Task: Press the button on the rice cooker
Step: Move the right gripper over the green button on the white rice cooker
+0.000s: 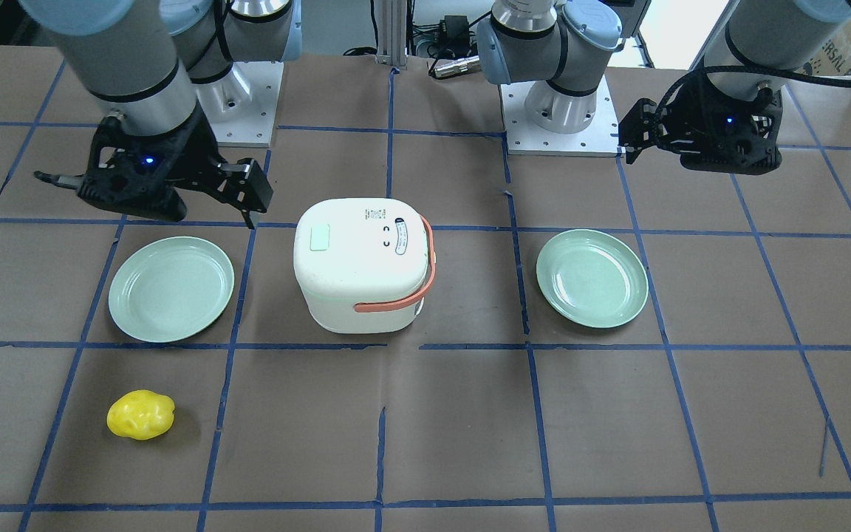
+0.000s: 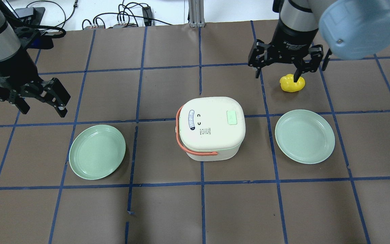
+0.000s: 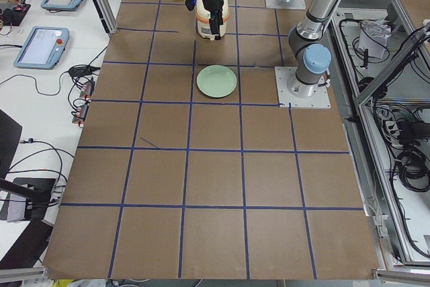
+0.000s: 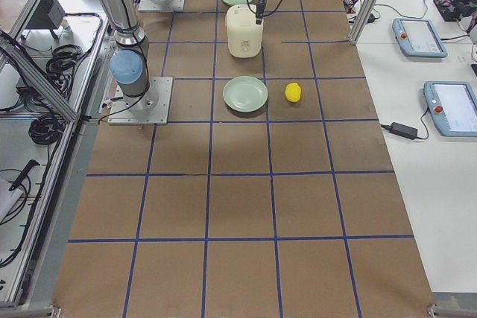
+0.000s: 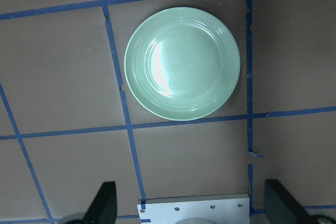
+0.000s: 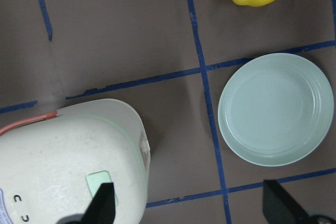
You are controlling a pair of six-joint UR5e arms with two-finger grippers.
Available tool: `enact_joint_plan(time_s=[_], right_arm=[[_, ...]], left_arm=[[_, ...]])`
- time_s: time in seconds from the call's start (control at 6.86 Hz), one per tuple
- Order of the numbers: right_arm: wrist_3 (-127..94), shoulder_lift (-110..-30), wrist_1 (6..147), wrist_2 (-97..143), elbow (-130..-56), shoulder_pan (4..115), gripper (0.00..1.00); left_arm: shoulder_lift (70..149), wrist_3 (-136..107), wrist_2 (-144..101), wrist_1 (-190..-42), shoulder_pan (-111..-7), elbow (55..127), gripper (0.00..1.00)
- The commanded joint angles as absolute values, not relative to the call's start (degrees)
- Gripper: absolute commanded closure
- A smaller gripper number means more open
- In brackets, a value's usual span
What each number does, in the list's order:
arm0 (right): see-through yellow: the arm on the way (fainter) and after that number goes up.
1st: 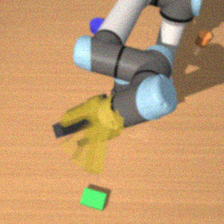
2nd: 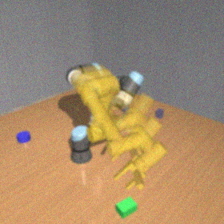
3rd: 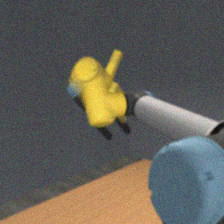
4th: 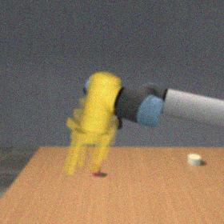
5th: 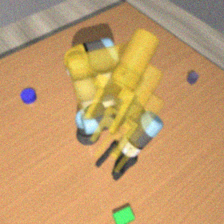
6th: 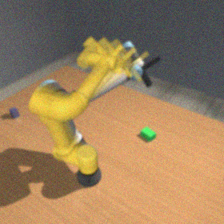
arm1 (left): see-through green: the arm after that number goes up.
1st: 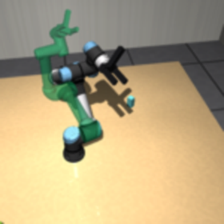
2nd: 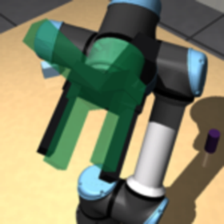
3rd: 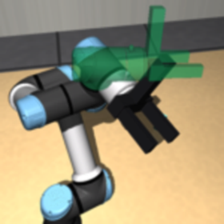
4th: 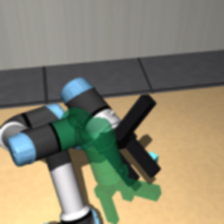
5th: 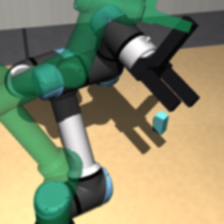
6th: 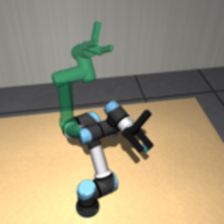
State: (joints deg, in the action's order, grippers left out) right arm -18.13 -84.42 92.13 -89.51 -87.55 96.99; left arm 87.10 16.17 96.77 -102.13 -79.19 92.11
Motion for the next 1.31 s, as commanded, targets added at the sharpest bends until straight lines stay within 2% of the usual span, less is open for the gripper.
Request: enact_joint_plan(time_s=[0.0, 0.15, 0.29, 0.44, 0.73, 0.88, 1.17], right_arm=[[-24.17, -83.85, 95.45, -89.82, -88.33, 102.47, 0.04], [-23.30, -84.20, 95.01, -88.78, -89.55, 102.74, 0.49], [-23.12, -84.72, 95.53, -88.25, -91.30, 103.70, 0.75], [-23.03, -84.55, 95.62, -87.29, -91.93, 104.93, 0.85], [-20.06, -84.20, 96.58, -87.19, -92.46, 105.03, 0.85], [-17.17, -83.85, 100.94, -87.19, -94.20, 105.03, 0.80], [-16.87, -84.20, 104.13, -87.10, -97.72, 105.03, 0.82]], left_arm=[[87.01, 16.17, 96.77, -102.13, -79.19, 92.11, 0.00], [87.10, 16.17, 96.77, -102.13, -79.19, 92.11, 0.00], [87.10, 16.17, 96.77, -102.13, -79.19, 92.11, 0.00], [87.10, 16.17, 96.77, -102.13, -79.19, 92.11, 0.00], [87.10, 16.17, 96.77, -102.13, -79.19, 92.11, 0.00], [87.10, 16.17, 96.77, -102.13, -79.19, 92.11, 0.00], [87.10, 16.17, 96.77, -102.13, -79.19, 92.11, 0.00]])
